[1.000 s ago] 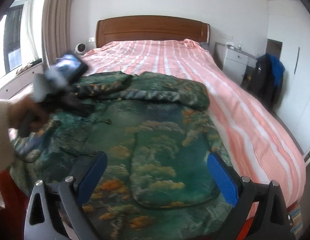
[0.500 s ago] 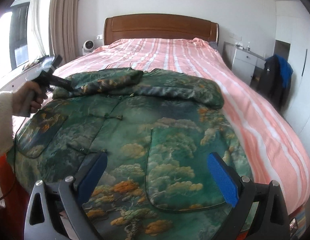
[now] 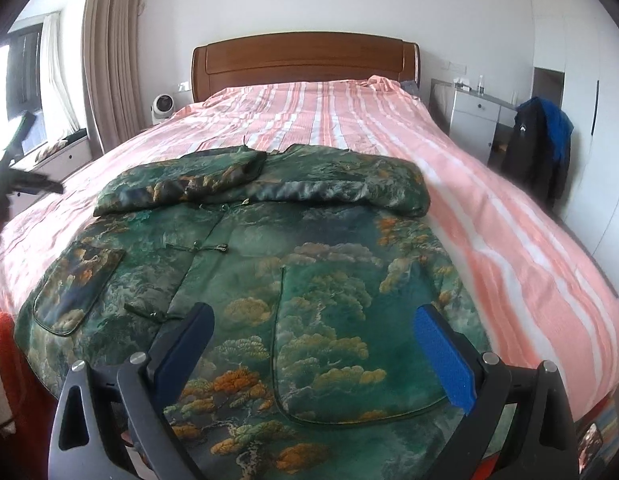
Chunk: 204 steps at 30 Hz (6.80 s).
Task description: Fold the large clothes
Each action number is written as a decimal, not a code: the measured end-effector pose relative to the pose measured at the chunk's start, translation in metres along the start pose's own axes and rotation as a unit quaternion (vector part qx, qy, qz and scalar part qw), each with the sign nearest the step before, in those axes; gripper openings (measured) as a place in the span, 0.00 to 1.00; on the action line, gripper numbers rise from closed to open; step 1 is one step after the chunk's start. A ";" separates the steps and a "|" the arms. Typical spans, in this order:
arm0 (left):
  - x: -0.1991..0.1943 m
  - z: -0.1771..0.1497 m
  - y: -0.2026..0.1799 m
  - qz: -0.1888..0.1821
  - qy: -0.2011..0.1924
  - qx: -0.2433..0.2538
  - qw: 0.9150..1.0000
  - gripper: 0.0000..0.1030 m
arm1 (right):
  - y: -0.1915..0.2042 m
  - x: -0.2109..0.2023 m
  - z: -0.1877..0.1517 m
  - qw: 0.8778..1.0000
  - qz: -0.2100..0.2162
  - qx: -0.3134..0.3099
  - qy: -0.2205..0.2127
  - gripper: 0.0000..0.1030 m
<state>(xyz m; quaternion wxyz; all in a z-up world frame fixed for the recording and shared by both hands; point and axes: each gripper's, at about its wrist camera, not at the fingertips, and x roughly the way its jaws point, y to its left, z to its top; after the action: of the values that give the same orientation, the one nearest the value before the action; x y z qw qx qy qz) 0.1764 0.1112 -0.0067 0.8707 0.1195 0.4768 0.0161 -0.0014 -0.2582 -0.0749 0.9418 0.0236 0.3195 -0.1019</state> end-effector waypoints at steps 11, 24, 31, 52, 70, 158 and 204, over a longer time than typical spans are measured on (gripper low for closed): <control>-0.033 -0.073 0.042 -0.050 0.022 0.016 0.998 1.00 | -0.107 -0.012 0.028 0.999 -0.041 0.005 0.033 0.96; 0.042 -0.155 0.002 -0.191 0.094 -0.088 0.973 0.95 | -0.167 0.051 -0.045 0.945 0.168 0.142 0.243 0.80; 0.037 -0.169 -0.029 -0.224 0.133 -0.056 0.964 0.14 | -0.140 0.057 -0.041 0.945 0.169 0.097 0.262 0.15; -0.066 0.050 0.014 -0.274 -0.051 -0.096 0.956 0.11 | -0.189 0.054 0.141 0.931 0.283 0.195 0.126 0.10; 0.107 0.097 -0.020 -0.127 0.027 -0.077 0.989 0.91 | -0.161 0.235 0.181 0.979 0.084 0.108 0.149 0.99; -0.001 -0.043 -0.218 -0.174 -0.048 0.029 0.983 0.95 | -0.107 0.108 -0.023 0.990 0.058 0.119 0.048 0.85; -0.045 0.144 -0.335 -0.100 -0.062 0.285 0.951 0.36 | 0.094 0.078 0.105 0.957 0.048 -0.224 -0.179 0.31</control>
<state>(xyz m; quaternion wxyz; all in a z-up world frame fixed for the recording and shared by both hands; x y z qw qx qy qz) 0.2433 -0.2485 0.0305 0.8253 0.3151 0.4166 -0.2145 0.1412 -0.1916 -0.0411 0.9686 -0.1907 0.1590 0.0152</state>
